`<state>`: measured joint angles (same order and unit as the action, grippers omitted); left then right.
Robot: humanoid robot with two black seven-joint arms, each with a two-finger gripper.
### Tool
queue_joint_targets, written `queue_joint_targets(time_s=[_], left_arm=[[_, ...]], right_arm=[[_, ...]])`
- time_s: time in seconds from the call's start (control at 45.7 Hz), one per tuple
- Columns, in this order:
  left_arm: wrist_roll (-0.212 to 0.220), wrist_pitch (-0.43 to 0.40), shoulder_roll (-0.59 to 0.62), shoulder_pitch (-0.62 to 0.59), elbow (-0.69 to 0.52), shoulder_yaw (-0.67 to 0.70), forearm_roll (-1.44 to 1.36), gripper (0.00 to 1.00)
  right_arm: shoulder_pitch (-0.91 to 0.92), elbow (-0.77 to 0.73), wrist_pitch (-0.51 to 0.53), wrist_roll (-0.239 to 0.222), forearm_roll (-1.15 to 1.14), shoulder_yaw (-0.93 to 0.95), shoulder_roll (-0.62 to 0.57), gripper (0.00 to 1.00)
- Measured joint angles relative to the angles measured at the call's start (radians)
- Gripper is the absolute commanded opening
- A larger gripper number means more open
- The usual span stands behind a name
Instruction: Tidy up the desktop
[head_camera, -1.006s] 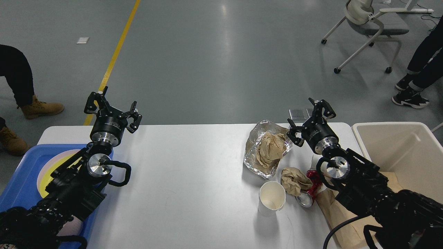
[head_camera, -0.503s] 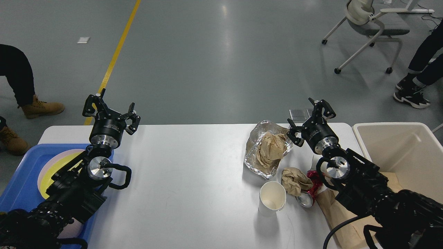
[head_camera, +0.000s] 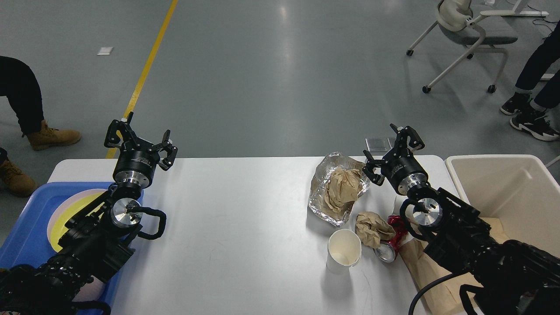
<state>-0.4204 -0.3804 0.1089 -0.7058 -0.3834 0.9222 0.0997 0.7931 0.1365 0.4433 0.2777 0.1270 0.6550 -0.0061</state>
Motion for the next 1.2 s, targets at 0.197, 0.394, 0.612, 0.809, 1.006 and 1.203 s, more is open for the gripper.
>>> queue_joint_targets(time_s=[0.197,0.394,0.612,0.809,1.006,1.203], left_arm=[[0.0,0.0,0.0,0.0,0.0,0.0,0.0,0.96],[0.0,0.0,0.0,0.0,0.0,0.0,0.0,0.96],[0.0,0.0,0.0,0.0,0.0,0.0,0.0,0.96],[0.0,0.0,0.0,0.0,0.0,0.0,0.0,0.96],[0.0,0.0,0.0,0.0,0.0,0.0,0.0,0.96],[0.0,0.0,0.0,0.0,0.0,0.0,0.0,0.96]], right_arm=[[0.0,0.0,0.001,0.0,0.0,-0.001,0.0,1.0],[0.0,0.0,0.001,0.0,0.0,-0.002,0.0,1.0],[0.0,0.0,0.002,0.0,0.0,-0.001,0.0,1.0],[0.002,0.001,-0.008,-0.005,0.0,-0.002,-0.001,1.0],[0.054,0.004,-0.016,-0.009,0.0,0.004,0.003,1.0],[0.153,0.001,-0.017,-0.009,0.0,-0.004,0.0,1.0]])
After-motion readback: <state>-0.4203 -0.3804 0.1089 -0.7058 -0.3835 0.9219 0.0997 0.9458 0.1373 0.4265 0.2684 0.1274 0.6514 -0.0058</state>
